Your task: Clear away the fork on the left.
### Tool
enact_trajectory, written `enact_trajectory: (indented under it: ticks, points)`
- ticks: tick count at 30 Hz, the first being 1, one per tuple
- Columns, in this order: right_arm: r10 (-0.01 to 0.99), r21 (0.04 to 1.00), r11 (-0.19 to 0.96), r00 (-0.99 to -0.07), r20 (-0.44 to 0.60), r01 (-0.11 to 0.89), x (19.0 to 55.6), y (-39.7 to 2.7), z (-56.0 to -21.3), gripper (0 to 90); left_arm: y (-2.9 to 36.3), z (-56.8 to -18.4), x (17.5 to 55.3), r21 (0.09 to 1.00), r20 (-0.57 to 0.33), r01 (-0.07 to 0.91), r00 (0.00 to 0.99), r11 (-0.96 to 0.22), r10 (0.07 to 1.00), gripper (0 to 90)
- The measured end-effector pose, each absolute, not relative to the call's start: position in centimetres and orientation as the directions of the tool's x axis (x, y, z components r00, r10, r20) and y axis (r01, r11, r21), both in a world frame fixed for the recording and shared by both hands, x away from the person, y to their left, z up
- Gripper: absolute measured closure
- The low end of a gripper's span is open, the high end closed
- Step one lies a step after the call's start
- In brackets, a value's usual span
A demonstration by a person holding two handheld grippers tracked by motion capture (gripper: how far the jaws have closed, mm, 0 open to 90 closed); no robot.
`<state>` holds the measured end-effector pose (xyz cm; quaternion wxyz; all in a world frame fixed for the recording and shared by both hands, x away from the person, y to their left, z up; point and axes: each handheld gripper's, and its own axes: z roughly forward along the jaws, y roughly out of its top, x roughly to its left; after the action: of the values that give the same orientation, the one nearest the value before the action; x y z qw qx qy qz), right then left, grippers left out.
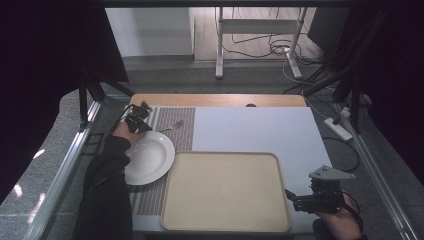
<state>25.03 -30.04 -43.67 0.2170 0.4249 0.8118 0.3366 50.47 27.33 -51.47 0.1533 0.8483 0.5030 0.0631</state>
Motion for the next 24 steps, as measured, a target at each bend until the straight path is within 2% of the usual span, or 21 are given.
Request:
enact_trajectory:
  ticks: [4,5,8,9,10,11,12,16,20,24]
  points:
    - [0.835,0.733,0.412,-0.546,-0.066,0.541,25.0,-30.1,-43.7,0.0,27.6,-51.2,50.5,0.373,-0.051,0.828,0.469,-0.418,0.882,82.4]
    - [0.835,0.733,0.413,-0.547,-0.066,0.541,25.0,-30.1,-43.7,0.0,27.9,-50.8,50.6,0.414,-0.08,0.824,0.458,-0.388,0.886,75.6]
    - [0.834,0.732,0.414,-0.548,-0.067,0.541,25.0,-30.1,-43.7,0.0,28.0,-50.6,50.6,0.447,-0.1,0.815,0.456,-0.37,0.884,60.8]
    - [0.833,0.731,0.415,-0.548,-0.067,0.541,25.0,-30.0,-43.7,0.0,27.9,-50.5,50.6,0.466,-0.111,0.806,0.464,-0.366,0.879,60.8]
    - [0.833,0.732,0.415,-0.549,-0.067,0.54,25.0,-30.0,-43.7,0.0,27.8,-50.5,50.6,0.479,-0.111,0.798,0.469,-0.366,0.876,45.0]
    - [0.833,0.732,0.415,-0.549,-0.067,0.54,25.0,-30.0,-43.7,0.0,27.5,-50.5,50.6,0.485,-0.108,0.794,0.471,-0.368,0.875,45.0]
    - [0.832,0.732,0.416,-0.55,-0.068,0.54,25.0,-30.0,-43.7,0.0,27.1,-50.6,50.9,0.485,-0.113,0.792,0.477,-0.371,0.872,31.2]
    - [0.832,0.731,0.417,-0.551,-0.068,0.54,25.0,-30.0,-43.7,0.0,26.2,-51.0,51.3,0.474,-0.119,0.796,0.482,-0.377,0.868,8.7]
    - [0.831,0.731,0.418,-0.552,-0.069,0.539,25.0,-30.0,-43.7,0.0,25.1,-51.6,51.8,0.443,-0.114,0.798,0.502,-0.409,0.857,1.8]
    - [0.83,0.731,0.419,-0.553,-0.069,0.538,24.9,-30.1,-43.7,0.0,24.6,-52.3,52.1,0.403,-0.083,0.808,0.499,-0.429,0.863,2.0]
